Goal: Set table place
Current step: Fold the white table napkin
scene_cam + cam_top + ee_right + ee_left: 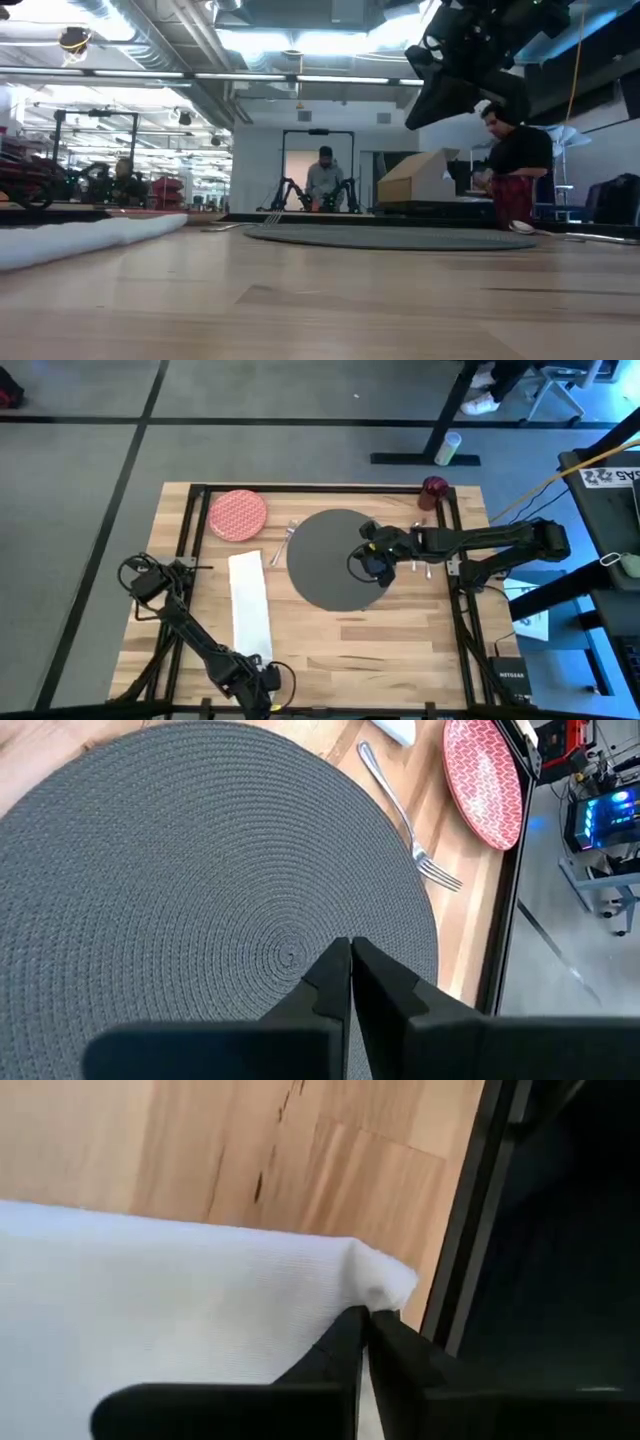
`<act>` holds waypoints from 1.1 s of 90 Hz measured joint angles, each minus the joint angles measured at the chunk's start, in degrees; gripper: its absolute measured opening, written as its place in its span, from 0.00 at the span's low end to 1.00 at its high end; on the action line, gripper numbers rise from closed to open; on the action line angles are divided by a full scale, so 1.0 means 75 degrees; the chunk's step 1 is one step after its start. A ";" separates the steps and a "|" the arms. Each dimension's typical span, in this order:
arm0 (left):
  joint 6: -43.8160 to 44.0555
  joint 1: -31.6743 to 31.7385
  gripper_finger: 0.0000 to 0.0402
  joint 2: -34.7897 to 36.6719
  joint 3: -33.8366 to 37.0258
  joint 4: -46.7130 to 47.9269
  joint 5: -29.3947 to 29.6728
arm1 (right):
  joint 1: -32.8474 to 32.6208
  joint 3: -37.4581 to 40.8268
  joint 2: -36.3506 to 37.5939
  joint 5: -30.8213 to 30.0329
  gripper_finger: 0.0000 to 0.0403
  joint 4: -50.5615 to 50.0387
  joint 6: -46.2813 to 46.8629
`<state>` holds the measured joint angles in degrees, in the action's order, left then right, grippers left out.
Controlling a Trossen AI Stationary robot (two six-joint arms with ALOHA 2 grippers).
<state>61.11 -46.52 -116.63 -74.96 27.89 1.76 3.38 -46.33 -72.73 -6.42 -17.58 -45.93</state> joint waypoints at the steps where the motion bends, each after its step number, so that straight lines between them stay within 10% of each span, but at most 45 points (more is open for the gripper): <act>1: -0.0010 0.0000 0.00 0.0027 -0.0025 0.0029 -0.0002 | 0.0000 0.0000 0.0000 0.0000 0.00 0.0001 0.0000; 99: -0.2711 0.0883 0.00 0.1646 -0.2923 0.4604 -0.0751 | 0.0000 0.0003 0.0000 0.0000 0.00 0.0111 0.0052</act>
<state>40.78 -39.90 -104.29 -96.88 62.41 -3.87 3.38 -46.30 -72.73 -6.42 -16.75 -45.54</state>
